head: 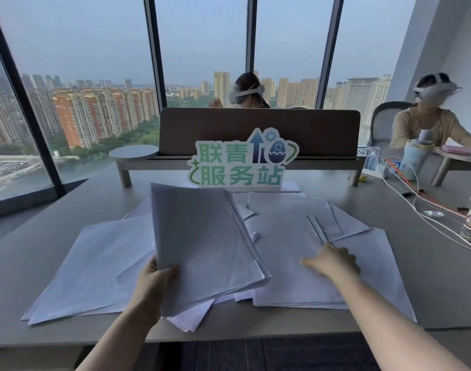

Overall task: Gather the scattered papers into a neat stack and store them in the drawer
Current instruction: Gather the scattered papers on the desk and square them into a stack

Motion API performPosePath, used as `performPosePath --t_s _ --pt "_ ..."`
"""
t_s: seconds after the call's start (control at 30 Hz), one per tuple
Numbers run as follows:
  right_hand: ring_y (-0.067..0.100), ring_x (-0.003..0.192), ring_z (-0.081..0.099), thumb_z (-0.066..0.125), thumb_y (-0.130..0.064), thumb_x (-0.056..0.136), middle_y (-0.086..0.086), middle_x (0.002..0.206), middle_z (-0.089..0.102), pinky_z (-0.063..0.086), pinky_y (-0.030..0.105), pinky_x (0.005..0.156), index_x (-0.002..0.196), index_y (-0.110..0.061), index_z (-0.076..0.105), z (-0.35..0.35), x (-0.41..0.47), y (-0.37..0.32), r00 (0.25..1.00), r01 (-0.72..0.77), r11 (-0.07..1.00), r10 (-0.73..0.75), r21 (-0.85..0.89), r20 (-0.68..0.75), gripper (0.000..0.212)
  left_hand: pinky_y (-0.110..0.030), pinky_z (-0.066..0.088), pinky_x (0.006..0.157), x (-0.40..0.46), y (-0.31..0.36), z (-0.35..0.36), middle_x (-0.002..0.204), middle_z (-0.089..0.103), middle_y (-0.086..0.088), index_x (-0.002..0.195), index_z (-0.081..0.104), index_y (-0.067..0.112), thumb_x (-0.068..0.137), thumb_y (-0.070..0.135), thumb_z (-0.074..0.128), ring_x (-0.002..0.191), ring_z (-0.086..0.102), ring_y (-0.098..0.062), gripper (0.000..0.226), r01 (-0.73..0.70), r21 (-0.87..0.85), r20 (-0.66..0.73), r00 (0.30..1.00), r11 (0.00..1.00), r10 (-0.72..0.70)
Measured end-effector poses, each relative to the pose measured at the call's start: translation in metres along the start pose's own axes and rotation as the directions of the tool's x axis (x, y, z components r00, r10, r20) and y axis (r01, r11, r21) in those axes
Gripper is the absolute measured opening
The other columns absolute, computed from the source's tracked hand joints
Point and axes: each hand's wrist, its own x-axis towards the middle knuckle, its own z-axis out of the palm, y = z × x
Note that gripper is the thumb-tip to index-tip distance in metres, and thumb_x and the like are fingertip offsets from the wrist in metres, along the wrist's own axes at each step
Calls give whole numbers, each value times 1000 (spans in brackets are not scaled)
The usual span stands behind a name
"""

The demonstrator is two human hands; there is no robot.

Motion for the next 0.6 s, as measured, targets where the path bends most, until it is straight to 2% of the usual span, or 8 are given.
performPosePath --t_s 0.1,0.2,0.33,0.43,0.47,0.53,0.6 --pt "33 122 42 70 -69 58 13 132 44 41 41 93 134 -19 45 -2 5 0 999 -50 997 51 -67 13 95 -34 47 70 -1 -7 5 86 69 -8 95 65 14 75 -8 61 75 59 -26 30 -19 23 0 1000 1000 19" --pt "32 121 43 74 -70 51 13 131 44 42 42 95 134 -20 45 -4 12 -7 994 -91 991 96 -99 46 101 -38 44 76 1 -14 6 93 70 -10 97 65 15 77 -9 59 82 59 -27 32 -31 48 4 1000 998 31" --pt "34 122 47 80 -56 55 10 133 49 41 42 94 131 -18 48 -9 24 -13 984 -144 985 153 -96 96 91 -39 42 79 1 -20 8 96 69 -13 97 65 14 77 -7 61 86 57 -28 29 -35 31 9 999 999 34" --pt "38 124 48 81 -48 57 9 136 50 39 49 97 131 -15 47 -6 40 -12 972 -160 986 167 -57 162 88 -41 43 81 0 -22 8 98 68 -16 97 65 12 69 0 66 87 58 -29 31 -37 -4 36 999 999 37" --pt "36 120 52 81 -45 55 8 131 54 40 48 98 127 -13 50 -3 47 -10 974 -155 987 158 -31 164 85 -40 43 81 0 -23 8 98 67 -17 97 64 12 73 -3 64 87 58 -29 28 -39 -6 40 998 999 39" --pt "30 105 60 79 -38 53 7 109 60 46 43 97 110 -11 57 3 57 -3 981 -129 991 124 26 146 67 -38 44 76 2 -25 8 95 67 -16 94 63 12 80 -10 58 85 57 -28 27 -33 5 33 999 999 33" --pt "26 92 62 78 -32 57 5 90 58 50 40 94 94 -10 54 11 67 6 989 -106 989 93 106 118 49 -37 44 73 3 -26 8 92 66 -14 92 63 12 81 -12 56 83 56 -28 27 -34 2 27 999 999 34"
